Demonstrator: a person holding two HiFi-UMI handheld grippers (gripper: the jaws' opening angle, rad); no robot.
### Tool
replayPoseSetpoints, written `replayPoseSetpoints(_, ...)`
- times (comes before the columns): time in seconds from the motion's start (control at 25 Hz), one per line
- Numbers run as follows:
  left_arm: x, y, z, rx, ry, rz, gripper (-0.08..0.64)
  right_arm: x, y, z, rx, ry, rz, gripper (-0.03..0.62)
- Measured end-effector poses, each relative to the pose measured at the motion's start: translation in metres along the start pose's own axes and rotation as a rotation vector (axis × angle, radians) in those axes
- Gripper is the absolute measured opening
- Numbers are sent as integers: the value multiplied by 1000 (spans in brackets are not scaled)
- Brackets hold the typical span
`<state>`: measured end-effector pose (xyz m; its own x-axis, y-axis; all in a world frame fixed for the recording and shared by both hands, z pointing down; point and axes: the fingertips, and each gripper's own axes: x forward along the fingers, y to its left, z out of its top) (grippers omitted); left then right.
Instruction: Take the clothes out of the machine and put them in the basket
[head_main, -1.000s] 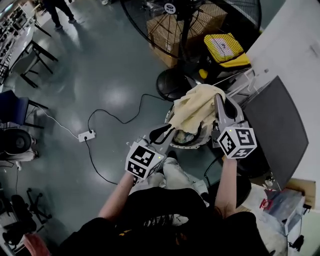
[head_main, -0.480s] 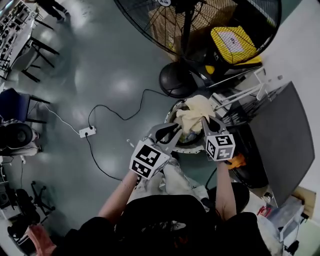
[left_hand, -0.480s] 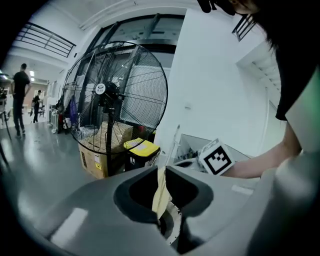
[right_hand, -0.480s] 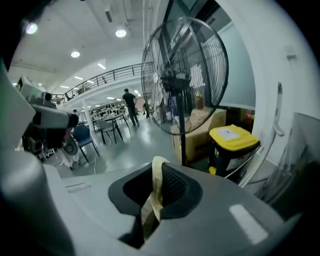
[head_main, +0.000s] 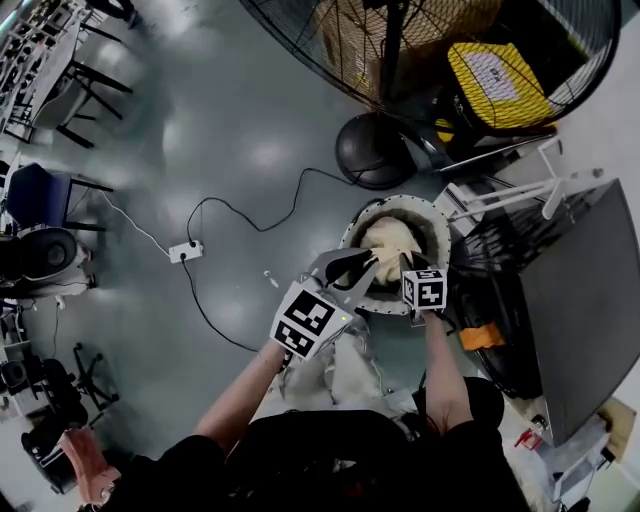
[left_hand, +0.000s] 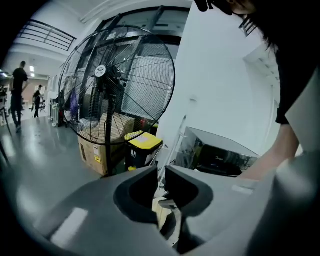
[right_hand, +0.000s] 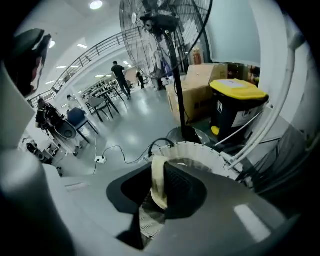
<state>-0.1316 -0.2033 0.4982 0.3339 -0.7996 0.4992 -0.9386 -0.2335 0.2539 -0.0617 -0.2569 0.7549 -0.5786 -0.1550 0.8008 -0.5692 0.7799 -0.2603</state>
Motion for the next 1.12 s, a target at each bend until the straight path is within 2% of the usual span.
replayPoseSetpoints(0.08, 9, 3, -3, -3, -7, 0, 51, 11, -3, -14, 44, 16, 6, 146)
replayPoseSetpoints(0.16, 14, 4, -9, -13, 7, -3, 51, 17, -2, -24, 99, 18, 19, 187)
replayPoseSetpoints(0.32, 20, 5, -8, -31, 4, -11, 51, 21, -4, -26, 149, 0, 11, 187)
replayPoseSetpoints(0.6, 18, -11, -6, -11, 2, -44, 51, -6, -5, -10, 178, -104, -7, 178)
replayPoseSetpoints(0.84, 4, -25, -1, -2, -23, -56, 51, -49, 0, 15, 200, -245, -28, 169)
replayPoseSetpoints(1.12, -21, -45, 3, 25, -44, -81, 51, -121, 28, 31, 209, -384, -58, 152)
